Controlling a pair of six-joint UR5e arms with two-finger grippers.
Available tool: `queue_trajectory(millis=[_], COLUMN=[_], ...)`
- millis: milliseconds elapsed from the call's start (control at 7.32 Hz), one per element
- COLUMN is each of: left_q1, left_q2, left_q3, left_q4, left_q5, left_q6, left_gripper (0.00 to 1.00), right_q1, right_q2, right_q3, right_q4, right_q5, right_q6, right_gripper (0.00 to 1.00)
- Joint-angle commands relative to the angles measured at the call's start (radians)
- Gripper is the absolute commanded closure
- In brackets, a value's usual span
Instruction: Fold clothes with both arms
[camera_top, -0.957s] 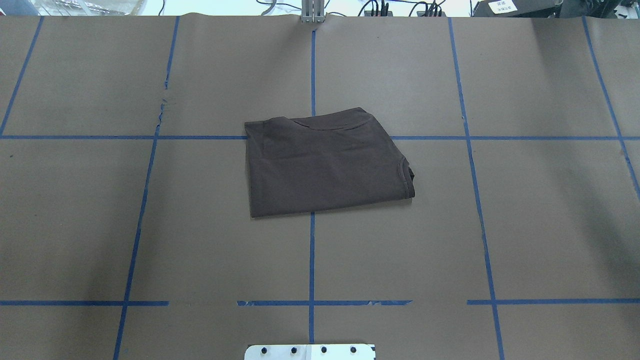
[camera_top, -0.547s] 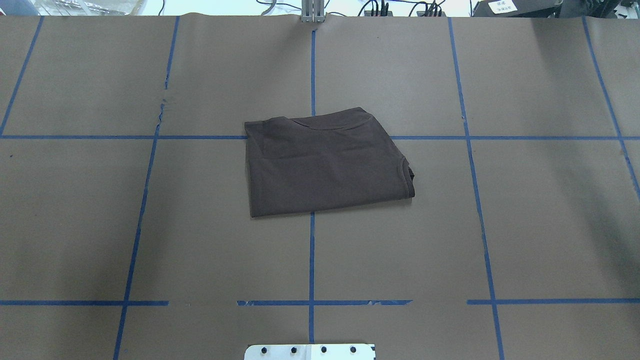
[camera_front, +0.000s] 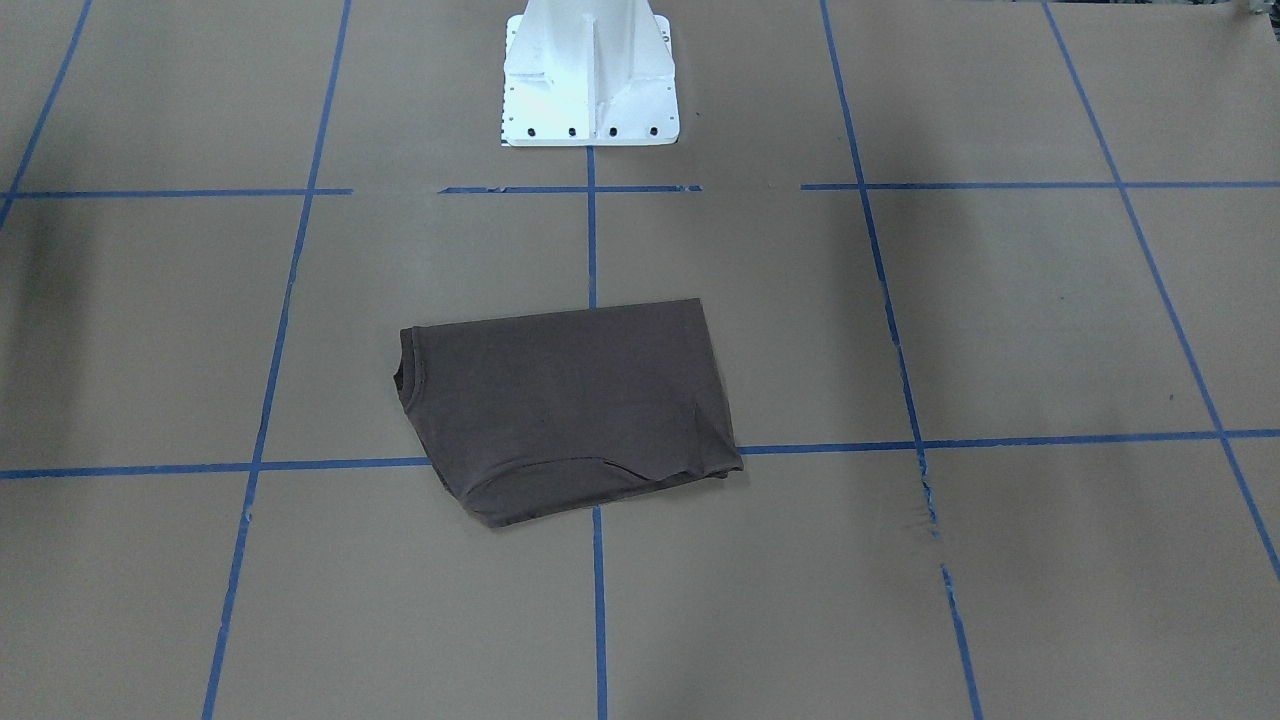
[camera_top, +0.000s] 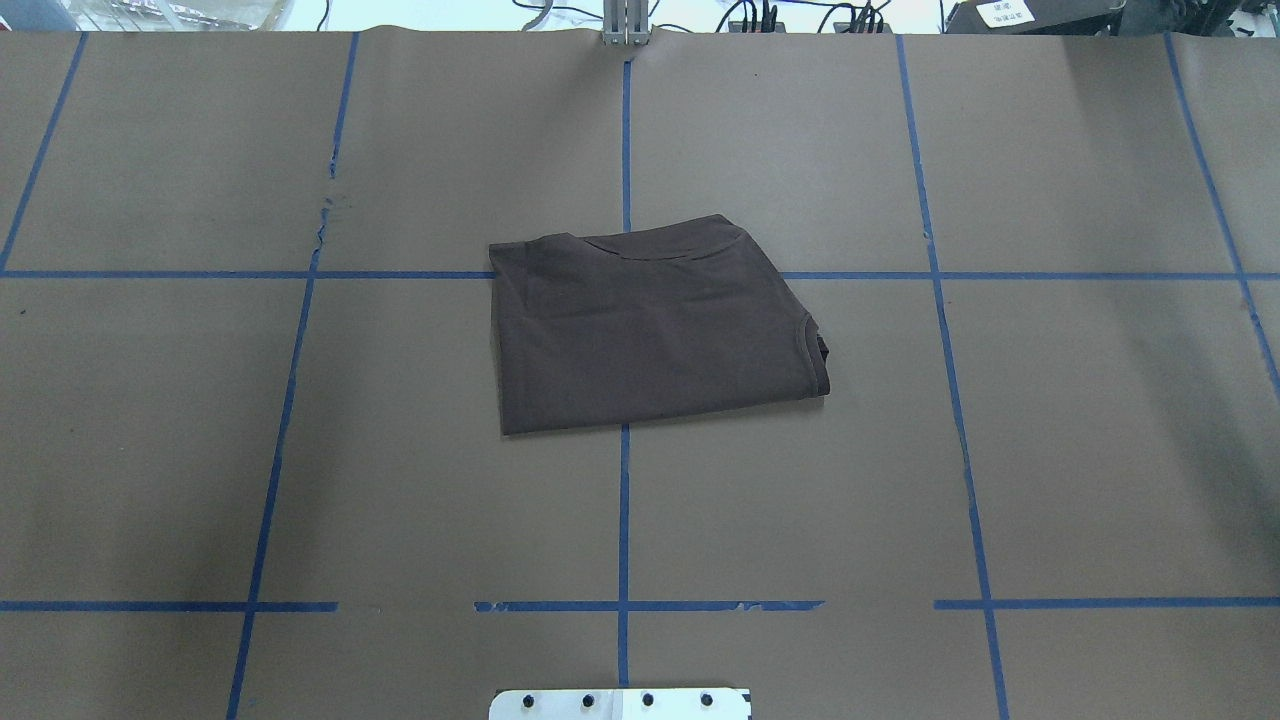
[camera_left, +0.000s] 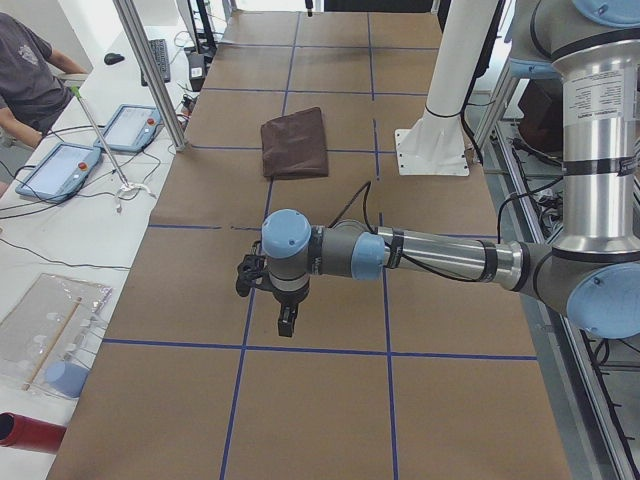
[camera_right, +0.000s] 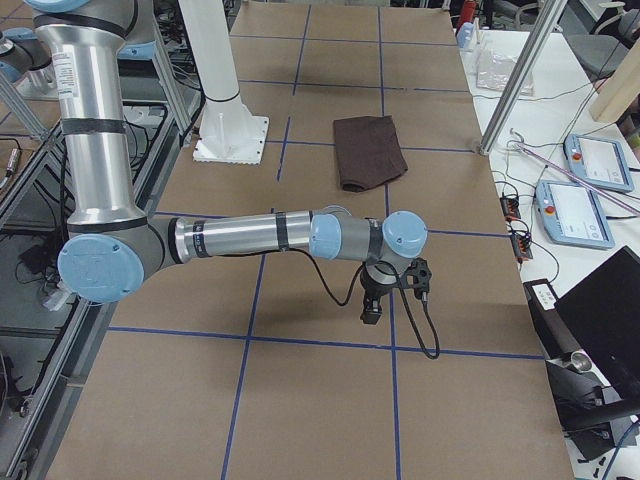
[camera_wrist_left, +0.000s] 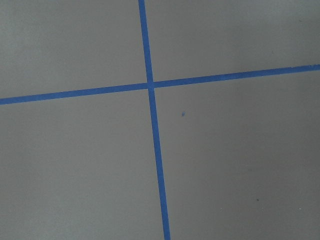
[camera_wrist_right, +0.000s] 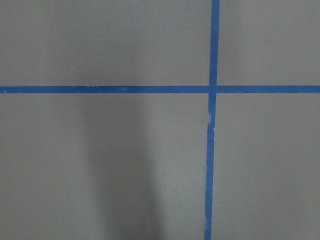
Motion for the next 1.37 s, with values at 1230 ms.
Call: queue_trajectory(millis=[1230], left_q1=[-0.004], left_q2=[-0.007], left_q3=[-0.078], left_q4=[-0.016], left_q5=[-0.066], left_q6=[-0.010], left_gripper=[0.00], right_q1=[0.022], right_q2=[-0.004], right_q3=[0.027], right_q4=[0.000], right_q5=[0.004], right_q6=[0.009], right_gripper=[0.00])
